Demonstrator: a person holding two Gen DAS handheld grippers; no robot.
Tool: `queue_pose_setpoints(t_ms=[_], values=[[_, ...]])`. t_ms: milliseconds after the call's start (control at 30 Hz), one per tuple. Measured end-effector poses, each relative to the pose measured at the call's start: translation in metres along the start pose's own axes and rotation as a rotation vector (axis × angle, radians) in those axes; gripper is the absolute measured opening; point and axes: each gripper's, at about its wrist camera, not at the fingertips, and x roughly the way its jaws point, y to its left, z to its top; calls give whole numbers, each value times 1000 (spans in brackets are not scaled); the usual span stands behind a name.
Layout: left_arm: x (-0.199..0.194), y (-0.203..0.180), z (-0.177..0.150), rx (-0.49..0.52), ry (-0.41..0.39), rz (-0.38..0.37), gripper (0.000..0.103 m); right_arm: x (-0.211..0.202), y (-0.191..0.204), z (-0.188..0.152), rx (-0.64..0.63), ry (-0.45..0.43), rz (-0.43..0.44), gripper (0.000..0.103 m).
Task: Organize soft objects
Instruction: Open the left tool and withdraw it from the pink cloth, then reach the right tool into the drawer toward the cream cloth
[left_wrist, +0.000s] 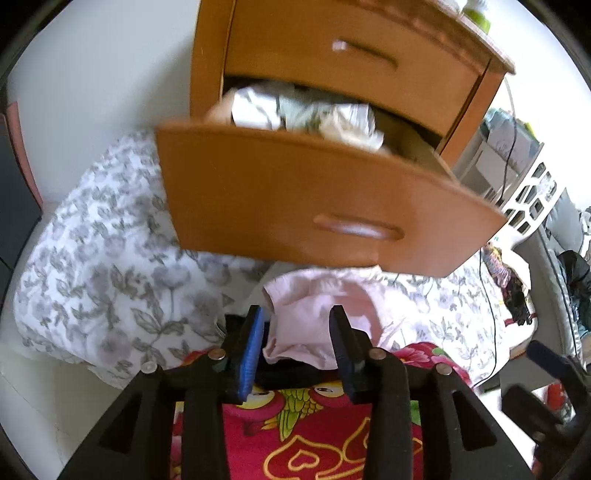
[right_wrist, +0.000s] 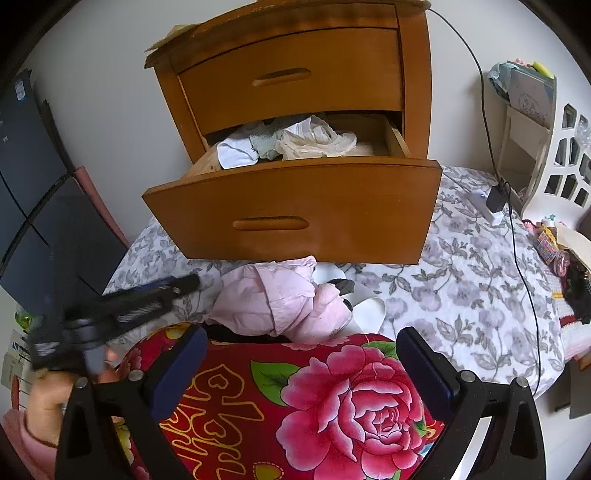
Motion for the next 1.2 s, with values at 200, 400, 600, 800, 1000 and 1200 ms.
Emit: queue_pose_setpoints(t_ms=[200, 400, 600, 800, 1000, 1200], values=[[-40, -6, 9, 58, -103, 34, 51, -1, 1, 0, -4, -1, -1, 103], [-65, -1, 13, 84, -169, 102, 72, -1, 0, 0, -1, 0, -5, 103], [-67, 5, 13, 65, -193, 102, 90, 3, 4, 0, -15, 12, -8, 103], [-60, 7, 8, 65, -217, 127, 97, 10, 6, 1, -28, 25, -33, 103], [-55, 15, 8, 47, -232, 132, 98, 15, 5, 3, -24, 11, -43, 103], [-59, 16, 14, 43, -242, 128, 99, 16, 8, 13, -43, -4, -37, 103]])
